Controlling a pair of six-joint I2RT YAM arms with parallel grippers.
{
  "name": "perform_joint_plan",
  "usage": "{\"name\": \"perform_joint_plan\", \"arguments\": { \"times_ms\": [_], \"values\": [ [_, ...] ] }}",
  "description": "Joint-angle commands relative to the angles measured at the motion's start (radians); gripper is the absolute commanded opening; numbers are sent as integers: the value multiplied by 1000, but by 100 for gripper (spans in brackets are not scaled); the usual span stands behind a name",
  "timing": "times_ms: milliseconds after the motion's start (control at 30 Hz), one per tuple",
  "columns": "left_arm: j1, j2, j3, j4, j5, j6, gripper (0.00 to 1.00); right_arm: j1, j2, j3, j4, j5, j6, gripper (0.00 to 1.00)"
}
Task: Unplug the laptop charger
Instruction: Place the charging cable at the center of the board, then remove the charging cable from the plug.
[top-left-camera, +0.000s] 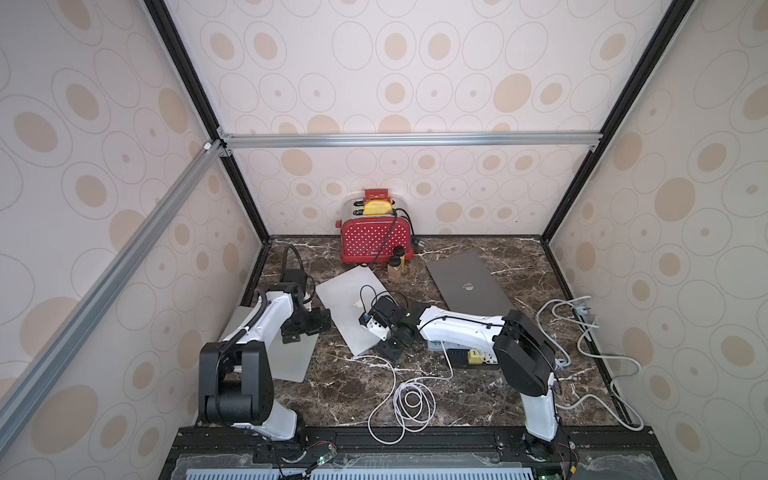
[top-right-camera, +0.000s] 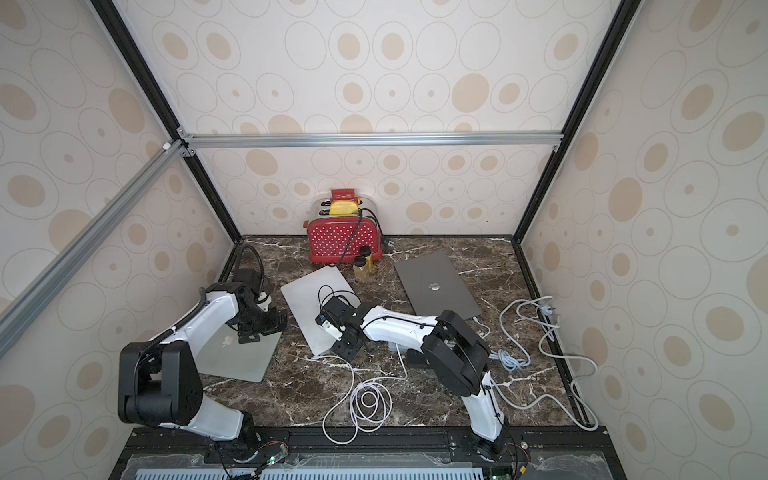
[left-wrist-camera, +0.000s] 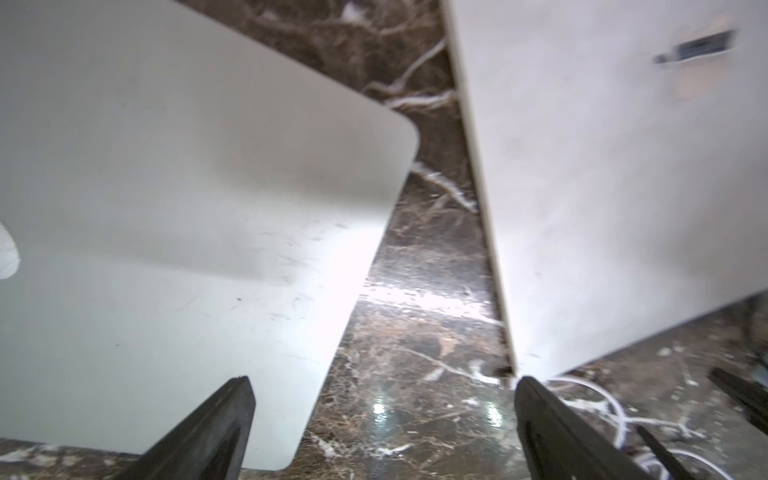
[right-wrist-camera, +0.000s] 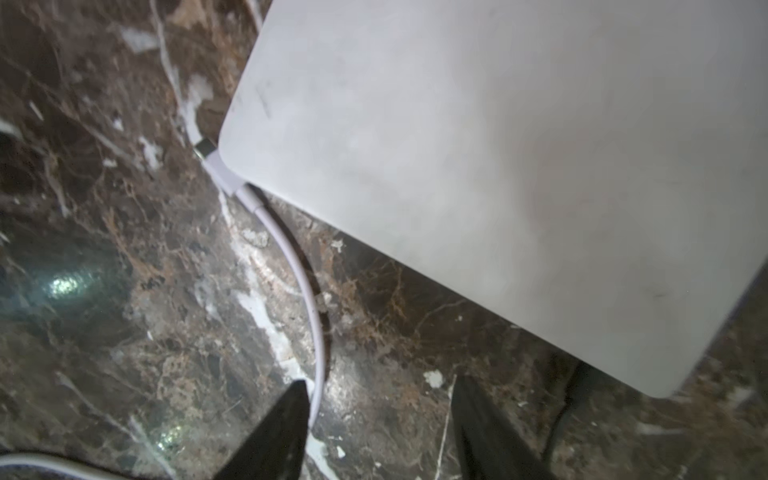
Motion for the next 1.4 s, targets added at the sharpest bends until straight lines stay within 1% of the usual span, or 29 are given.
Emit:
{"name": "perform_joint_plan", "arguments": {
  "times_ms": [0,67,133,200,267,367,467,567,700,733,800,900,967,1067,1133,1300,1367],
  "values": [
    [-46,-70,24,17,103,-19,99,-39,-83,47,-28,7,19,65],
    [-81,-108,28,21,118,-26,99,-69,-157,27,-57,14,27,64],
    [-113,-135,32,26,134,-36,98,-104,-278,-44,-65,16,48,65],
    [-168,-158,39,40,129,-49,98,-151,-426,-143,-63,8,80,65],
    [-239,-162,44,69,126,-75,97,-204,-571,-242,-81,13,107,66],
    [-363,-131,38,166,138,-137,94,-247,-698,-315,-166,30,114,66],
    [-472,-49,38,299,149,-210,94,-252,-704,-342,-213,9,111,65],
    [-538,38,56,417,163,-268,96,-250,-670,-356,-201,-65,123,64],
    [-639,161,112,476,147,-286,99,-247,-658,-398,-164,-95,142,61],
    [-657,190,121,486,136,-290,99,-246,-656,-413,-149,-108,146,61],
    [-666,240,122,529,132,-313,99,-244,-645,-437,-124,-113,149,61],
    [-668,310,137,590,160,-336,99,-244,-610,-458,-105,-89,144,59],
    [-681,345,167,593,172,-339,99,-244,-588,-465,-86,-102,145,54],
    [-691,351,172,593,178,-339,99,-244,-563,-462,-74,-120,149,34],
    [-691,341,158,594,182,-339,99,-244,-560,-461,-68,-112,154,25],
    [-695,295,127,594,214,-337,99,-244,-578,-457,-76,-53,163,9],
    [-698,283,123,595,225,-339,99,-244,-584,-456,-84,-35,162,5]
  ]
}}
